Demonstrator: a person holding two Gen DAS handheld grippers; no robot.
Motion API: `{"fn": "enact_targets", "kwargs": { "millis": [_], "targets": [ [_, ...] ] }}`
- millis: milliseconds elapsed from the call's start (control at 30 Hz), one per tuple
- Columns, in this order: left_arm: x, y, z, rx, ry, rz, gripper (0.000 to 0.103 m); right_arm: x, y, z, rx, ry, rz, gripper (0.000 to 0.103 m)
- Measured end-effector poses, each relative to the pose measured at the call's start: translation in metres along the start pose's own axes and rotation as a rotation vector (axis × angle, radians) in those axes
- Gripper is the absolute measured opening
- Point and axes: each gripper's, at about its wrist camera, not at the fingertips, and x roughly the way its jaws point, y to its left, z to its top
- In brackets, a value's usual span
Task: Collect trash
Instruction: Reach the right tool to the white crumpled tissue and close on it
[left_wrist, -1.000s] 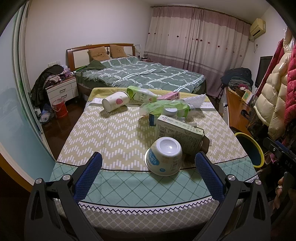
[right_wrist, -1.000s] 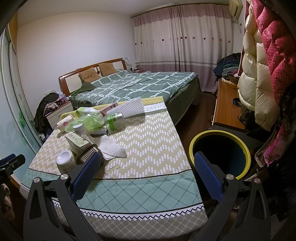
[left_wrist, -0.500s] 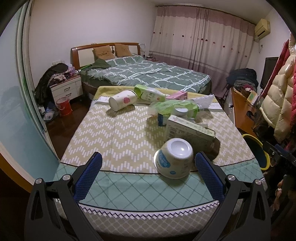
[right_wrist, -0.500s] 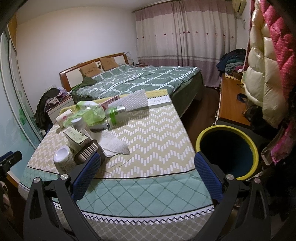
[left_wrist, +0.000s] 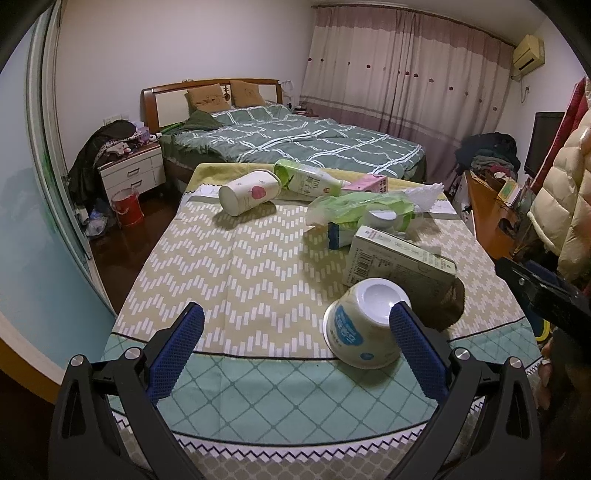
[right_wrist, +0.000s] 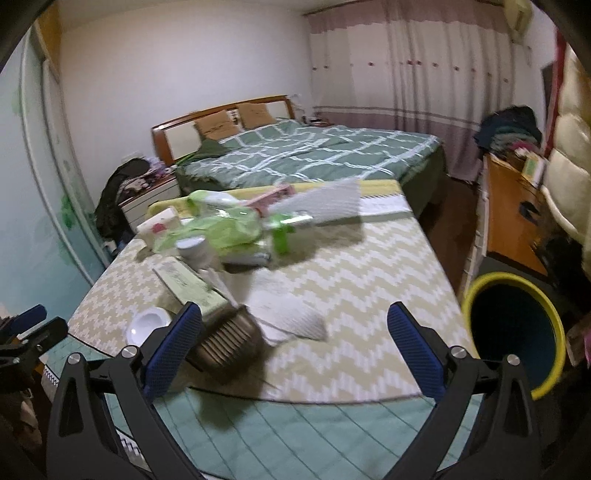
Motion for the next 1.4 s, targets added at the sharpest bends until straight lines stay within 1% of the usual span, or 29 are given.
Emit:
{"fn": "enact_targets", "kwargs": {
  "millis": [33,100,267,300,333,400,467,533,633,667,733,767,933,1033,1133,1167,1200,1233,1300,1367,1400],
  "targets": [
    [0.003,0.001,0.001,0.000,0.000,0.002,0.099,0.004,0.005,0.002,-0.013,0.002,0.010,0.086],
    [0.008,0.003,0.002,-0.001,0.002,0.002,0.099,0.014,0.014,0.008,-0.037,0.019,0.037,0.078],
    [0.019,0.005,0.002,0.000,0.014,-0.002,0.099,0.041,0.030,0.014,-0.065,0.077,0.095,0.063],
    [0.022,0.006,0.003,0.001,0.017,-0.001,0.099,0.046,0.033,0.015,-0.068,0.093,0.111,0.058],
    [0.024,0.006,0.003,0.000,0.019,0.000,0.099,0.049,0.035,0.016,-0.072,0.102,0.119,0.055],
    [0.028,0.008,0.003,-0.002,0.021,0.000,0.099,0.055,0.039,0.017,-0.080,0.115,0.128,0.054],
    [0.031,0.009,0.003,-0.005,0.027,-0.003,0.099,0.060,0.039,0.019,-0.075,0.134,0.149,0.049],
    [0.033,0.011,0.003,-0.009,0.033,-0.007,0.099,0.063,0.038,0.022,-0.055,0.150,0.183,0.037],
    [0.038,0.012,0.003,-0.012,0.039,-0.010,0.099,0.068,0.037,0.025,-0.053,0.162,0.196,0.026],
    [0.039,0.012,0.003,-0.012,0.040,-0.011,0.099,0.069,0.037,0.026,-0.050,0.170,0.212,0.023],
    [0.040,0.012,0.003,-0.012,0.044,-0.012,0.099,0.070,0.036,0.029,-0.047,0.185,0.243,0.005],
    [0.041,0.012,0.003,-0.012,0.045,-0.012,0.099,0.070,0.036,0.030,-0.046,0.187,0.247,0.001],
    [0.044,0.012,0.002,-0.012,0.050,-0.012,0.099,0.065,0.023,0.036,-0.024,0.153,0.207,0.001],
    [0.047,0.011,0.002,-0.012,0.057,-0.013,0.099,0.067,0.006,0.039,0.002,0.132,0.128,0.001],
    [0.048,0.011,0.002,-0.009,0.058,-0.012,0.099,0.071,-0.013,0.041,0.010,0.115,0.003,0.001],
    [0.048,0.011,0.002,-0.010,0.059,-0.013,0.099,0.074,-0.017,0.041,0.004,0.116,-0.040,0.001],
    [0.049,0.011,0.002,-0.011,0.061,-0.014,0.099,0.078,-0.021,0.039,-0.005,0.134,-0.063,0.001],
    [0.050,0.010,0.002,-0.011,0.063,-0.016,0.099,0.082,-0.023,0.038,-0.009,0.153,-0.061,0.001],
    [0.051,0.008,0.002,-0.007,0.065,-0.019,0.099,0.091,-0.028,0.032,0.011,0.202,-0.013,0.002],
    [0.052,0.006,0.002,-0.003,0.067,-0.019,0.099,0.096,-0.028,0.029,0.014,0.226,0.019,0.019],
    [0.052,0.005,0.003,0.000,0.067,-0.021,0.099,0.098,-0.027,0.027,0.015,0.231,0.036,0.043]
  ]
}}
